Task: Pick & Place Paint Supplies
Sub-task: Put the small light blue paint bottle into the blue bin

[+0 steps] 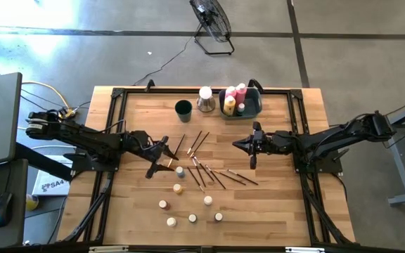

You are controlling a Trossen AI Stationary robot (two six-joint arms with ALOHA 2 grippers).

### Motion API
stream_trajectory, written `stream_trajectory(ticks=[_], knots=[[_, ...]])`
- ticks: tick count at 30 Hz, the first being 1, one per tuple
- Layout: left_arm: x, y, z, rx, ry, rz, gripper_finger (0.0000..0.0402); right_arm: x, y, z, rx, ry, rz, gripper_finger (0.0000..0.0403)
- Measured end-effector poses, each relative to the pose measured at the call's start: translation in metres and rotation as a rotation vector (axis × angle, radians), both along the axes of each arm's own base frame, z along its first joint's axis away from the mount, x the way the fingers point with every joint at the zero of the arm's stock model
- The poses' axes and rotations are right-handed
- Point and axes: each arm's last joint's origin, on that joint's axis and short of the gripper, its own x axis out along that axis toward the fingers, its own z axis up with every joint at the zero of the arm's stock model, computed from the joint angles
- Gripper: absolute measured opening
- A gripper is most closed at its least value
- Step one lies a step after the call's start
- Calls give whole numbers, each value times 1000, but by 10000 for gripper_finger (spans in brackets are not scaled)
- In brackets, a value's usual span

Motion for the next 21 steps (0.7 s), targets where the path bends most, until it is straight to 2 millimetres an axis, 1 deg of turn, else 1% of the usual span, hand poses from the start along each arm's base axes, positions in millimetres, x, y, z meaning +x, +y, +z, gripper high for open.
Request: stream_trajectory(ticks=[4, 8, 15, 21], knots=[[1, -8, -3, 1, 10, -13, 225, 0, 0, 0, 0, 0, 0, 2], [3, -15, -4, 38, -6, -23, 225, 0, 0, 0, 2, 0, 0, 2], [7, -15, -9, 42, 2, 4, 225, 0, 0, 0, 3, -1, -1, 2], [21, -17, -4, 32, 5, -21, 225, 0, 0, 0, 3, 0, -1, 2]])
